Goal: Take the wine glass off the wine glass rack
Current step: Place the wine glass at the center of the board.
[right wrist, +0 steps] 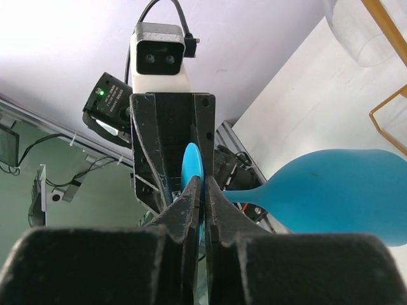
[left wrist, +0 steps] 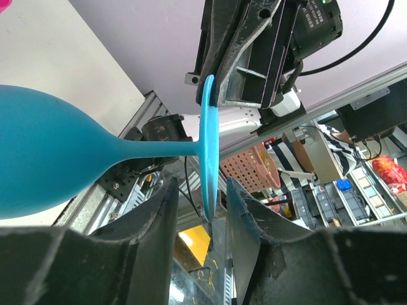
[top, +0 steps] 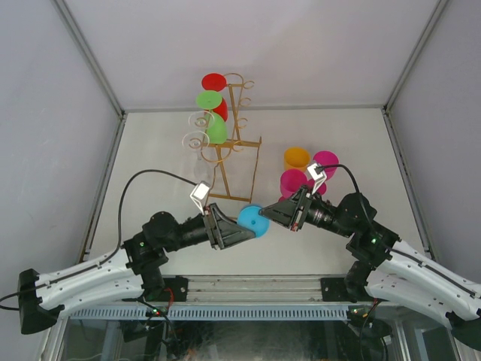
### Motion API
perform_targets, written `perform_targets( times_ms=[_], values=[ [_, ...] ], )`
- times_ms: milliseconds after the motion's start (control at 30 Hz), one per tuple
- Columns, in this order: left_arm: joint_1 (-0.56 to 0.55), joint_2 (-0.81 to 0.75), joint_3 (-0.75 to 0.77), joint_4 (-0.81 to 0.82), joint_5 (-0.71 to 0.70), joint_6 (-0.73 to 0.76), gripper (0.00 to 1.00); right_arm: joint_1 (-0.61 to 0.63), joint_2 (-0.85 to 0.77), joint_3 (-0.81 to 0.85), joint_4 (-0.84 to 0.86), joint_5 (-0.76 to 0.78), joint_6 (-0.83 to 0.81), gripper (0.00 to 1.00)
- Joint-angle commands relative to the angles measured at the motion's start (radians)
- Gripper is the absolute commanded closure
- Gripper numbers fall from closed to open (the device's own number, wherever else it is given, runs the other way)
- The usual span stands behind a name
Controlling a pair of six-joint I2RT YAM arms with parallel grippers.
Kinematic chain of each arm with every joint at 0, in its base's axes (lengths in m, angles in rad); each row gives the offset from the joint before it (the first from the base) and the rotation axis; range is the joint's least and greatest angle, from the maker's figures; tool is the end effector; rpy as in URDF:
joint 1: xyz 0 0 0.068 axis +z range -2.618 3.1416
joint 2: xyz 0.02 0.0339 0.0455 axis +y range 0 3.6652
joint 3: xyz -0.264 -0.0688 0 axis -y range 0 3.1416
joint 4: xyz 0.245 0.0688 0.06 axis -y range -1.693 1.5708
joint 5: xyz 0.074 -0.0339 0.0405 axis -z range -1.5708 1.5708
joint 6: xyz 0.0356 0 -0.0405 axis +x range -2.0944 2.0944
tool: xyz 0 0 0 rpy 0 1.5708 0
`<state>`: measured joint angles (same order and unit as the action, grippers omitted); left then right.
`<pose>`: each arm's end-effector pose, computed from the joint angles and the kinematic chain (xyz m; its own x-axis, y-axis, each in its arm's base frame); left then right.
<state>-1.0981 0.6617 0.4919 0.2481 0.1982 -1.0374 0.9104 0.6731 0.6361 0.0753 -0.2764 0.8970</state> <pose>0.0720 -0.1562 0.3020 -0.8105 -0.2693 -0.5202 0.5200 0.0781 -0.8506 0.0959 0.1393 0.3331 -0.7098 0.3117 -0.6317 -0.5968 0.2102 0.7744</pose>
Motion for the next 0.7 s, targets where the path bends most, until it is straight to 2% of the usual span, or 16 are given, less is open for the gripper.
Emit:
perform_targets(
  times_ms=[0,433,667],
  values=[
    [-0.007,-0.006,-0.004,0.074,0.008,-0.011,0.60,0.008,-0.012,0.004,0.066,0.011,0.002,1.00],
    [-0.007,-0.022,-0.024,0.077,-0.009,-0.012,0.71,0.010,-0.012,0.004,0.071,0.004,0.002,1.00],
    [-0.008,-0.016,-0.027,0.099,-0.018,-0.015,0.71,0.010,-0.009,0.004,0.075,-0.012,0.003,1.00]
  ],
)
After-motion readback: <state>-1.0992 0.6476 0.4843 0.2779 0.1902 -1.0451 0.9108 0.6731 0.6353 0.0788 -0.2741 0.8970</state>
